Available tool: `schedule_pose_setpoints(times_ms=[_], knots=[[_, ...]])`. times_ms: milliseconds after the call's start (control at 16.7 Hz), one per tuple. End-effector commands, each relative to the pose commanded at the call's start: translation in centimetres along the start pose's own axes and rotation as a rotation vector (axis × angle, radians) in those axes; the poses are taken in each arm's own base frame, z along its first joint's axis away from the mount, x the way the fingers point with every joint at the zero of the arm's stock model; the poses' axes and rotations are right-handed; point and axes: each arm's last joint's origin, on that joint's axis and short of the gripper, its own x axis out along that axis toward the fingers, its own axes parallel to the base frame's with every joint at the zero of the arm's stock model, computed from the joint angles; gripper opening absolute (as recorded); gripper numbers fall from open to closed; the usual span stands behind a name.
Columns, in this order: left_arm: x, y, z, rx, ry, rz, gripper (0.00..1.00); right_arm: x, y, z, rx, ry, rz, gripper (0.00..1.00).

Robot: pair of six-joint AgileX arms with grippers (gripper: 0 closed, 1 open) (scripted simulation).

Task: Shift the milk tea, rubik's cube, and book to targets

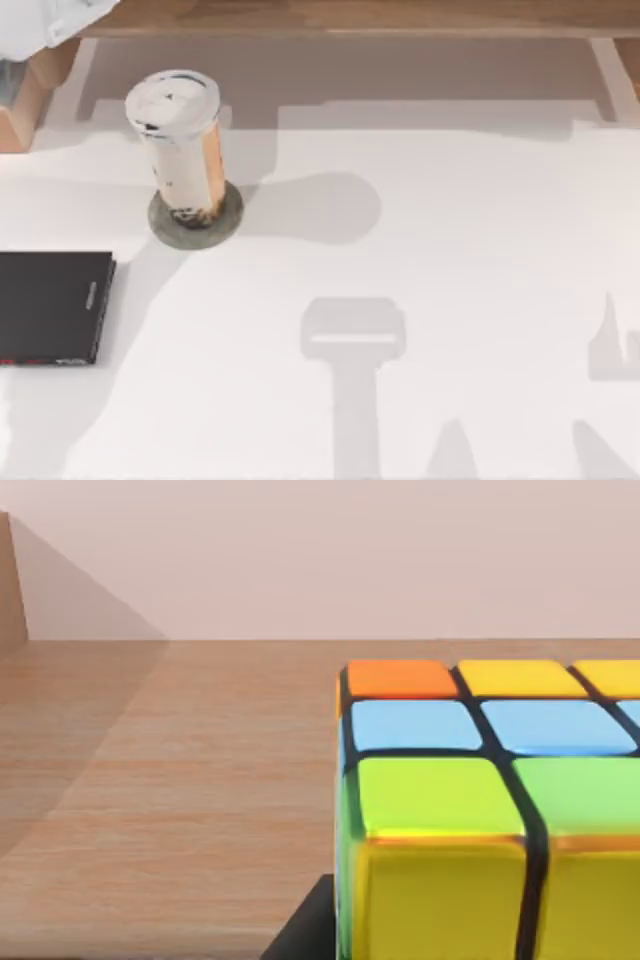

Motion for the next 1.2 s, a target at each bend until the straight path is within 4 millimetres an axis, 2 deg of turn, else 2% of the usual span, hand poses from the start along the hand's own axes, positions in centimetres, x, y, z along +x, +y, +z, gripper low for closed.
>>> schedule_pose_setpoints(times_ms=[240, 360, 480, 600, 780, 1080, 1200], knots=[[0.9, -1.0, 1.7, 0.05, -0.044, -0.051, 0.0, 0.0, 0.0, 0.0, 0.0, 0.0, 0.0, 1.0], [2.4, -2.0, 2.5, 0.067, -0.063, -0.078, 0.0, 0.0, 0.0, 0.0, 0.0, 0.0, 0.0, 1.0], [4.1, -2.1, 3.2, 0.054, -0.078, -0.081, 0.0, 0.0, 0.0, 0.0, 0.0, 0.0, 0.0, 1.0], [6.4, -1.5, 2.7, 0.034, -0.063, -0.06, 0.0, 0.0, 0.0, 0.0, 0.0, 0.0, 0.0, 1.0], [9.6, -0.3, 0.2, 0.004, -0.009, -0.007, 0.0, 0.0, 0.0, 0.0, 0.0, 0.0, 0.0, 1.0], [10.1, -0.1, -0.2, -0.004, 0.003, 0.001, 0.0, 0.0, 0.0, 0.0, 0.0, 0.0, 0.0, 1.0], [10.1, -0.1, -0.2, -0.004, 0.003, 0.001, 0.15, 0.0, 0.0, 0.0, 0.0, 0.0, 0.0, 1.0]])
